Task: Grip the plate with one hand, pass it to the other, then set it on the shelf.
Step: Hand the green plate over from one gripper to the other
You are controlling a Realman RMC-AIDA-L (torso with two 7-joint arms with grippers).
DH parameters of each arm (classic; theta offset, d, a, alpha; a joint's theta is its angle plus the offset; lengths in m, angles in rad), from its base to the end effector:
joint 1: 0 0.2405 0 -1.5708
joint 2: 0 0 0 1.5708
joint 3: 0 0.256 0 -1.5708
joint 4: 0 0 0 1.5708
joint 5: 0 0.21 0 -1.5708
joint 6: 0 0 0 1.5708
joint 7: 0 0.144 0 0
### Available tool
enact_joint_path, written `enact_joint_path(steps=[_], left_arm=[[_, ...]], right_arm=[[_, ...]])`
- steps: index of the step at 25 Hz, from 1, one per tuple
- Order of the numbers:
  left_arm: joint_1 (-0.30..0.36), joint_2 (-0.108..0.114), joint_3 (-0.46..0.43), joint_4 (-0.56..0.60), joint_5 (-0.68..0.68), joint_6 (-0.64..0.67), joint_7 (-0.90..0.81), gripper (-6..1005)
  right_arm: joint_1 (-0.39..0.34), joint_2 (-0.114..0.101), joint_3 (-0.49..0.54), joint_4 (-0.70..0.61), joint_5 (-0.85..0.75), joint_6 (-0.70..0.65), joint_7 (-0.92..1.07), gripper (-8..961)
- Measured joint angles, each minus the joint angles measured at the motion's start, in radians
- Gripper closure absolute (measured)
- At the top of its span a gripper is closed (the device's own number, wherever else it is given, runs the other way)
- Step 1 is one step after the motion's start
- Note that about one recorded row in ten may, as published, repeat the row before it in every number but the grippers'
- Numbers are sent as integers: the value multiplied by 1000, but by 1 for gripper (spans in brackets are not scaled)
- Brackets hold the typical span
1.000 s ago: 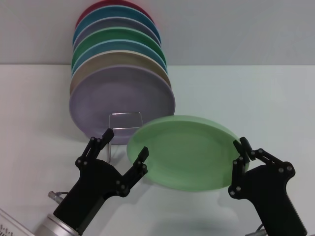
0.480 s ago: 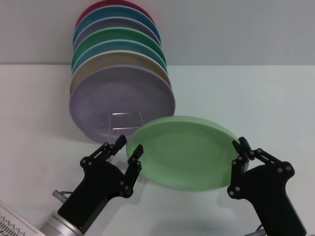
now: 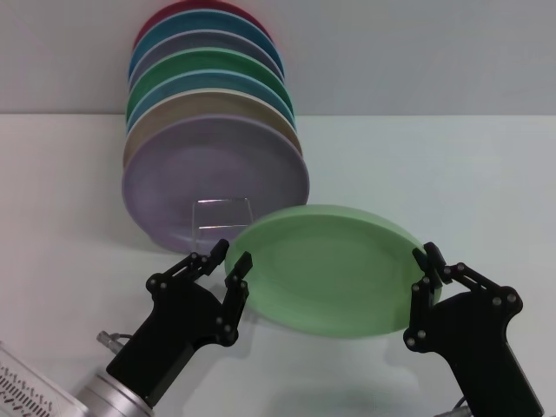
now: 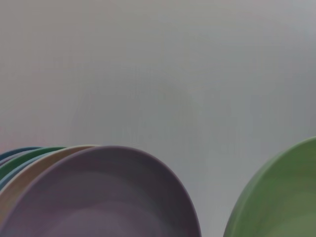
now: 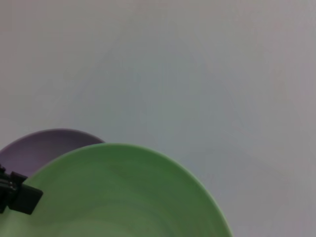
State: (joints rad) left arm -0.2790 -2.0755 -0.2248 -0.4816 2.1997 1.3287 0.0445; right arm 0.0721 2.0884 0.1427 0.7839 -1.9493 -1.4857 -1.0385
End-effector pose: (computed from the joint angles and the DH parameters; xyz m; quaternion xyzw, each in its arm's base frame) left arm -0.2513 0.2298 -0.1064 -0.8082 -0.1448 -0.3800 0.4260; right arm 0.2287 0.1766 -0.0963 -0.7280 -0.0367 0.1964 0.6558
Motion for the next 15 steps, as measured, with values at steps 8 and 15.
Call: enact_joint_path(steps=[8,15], left_arm=[[-10,-1,-1,0,-6,-12,0,727],[-22,-1,-3,0,-9,-13,0,757]], right_arm=[[0,-2,0,0,0,2,0,936],[0,-4,0,0,0,2,0,937]])
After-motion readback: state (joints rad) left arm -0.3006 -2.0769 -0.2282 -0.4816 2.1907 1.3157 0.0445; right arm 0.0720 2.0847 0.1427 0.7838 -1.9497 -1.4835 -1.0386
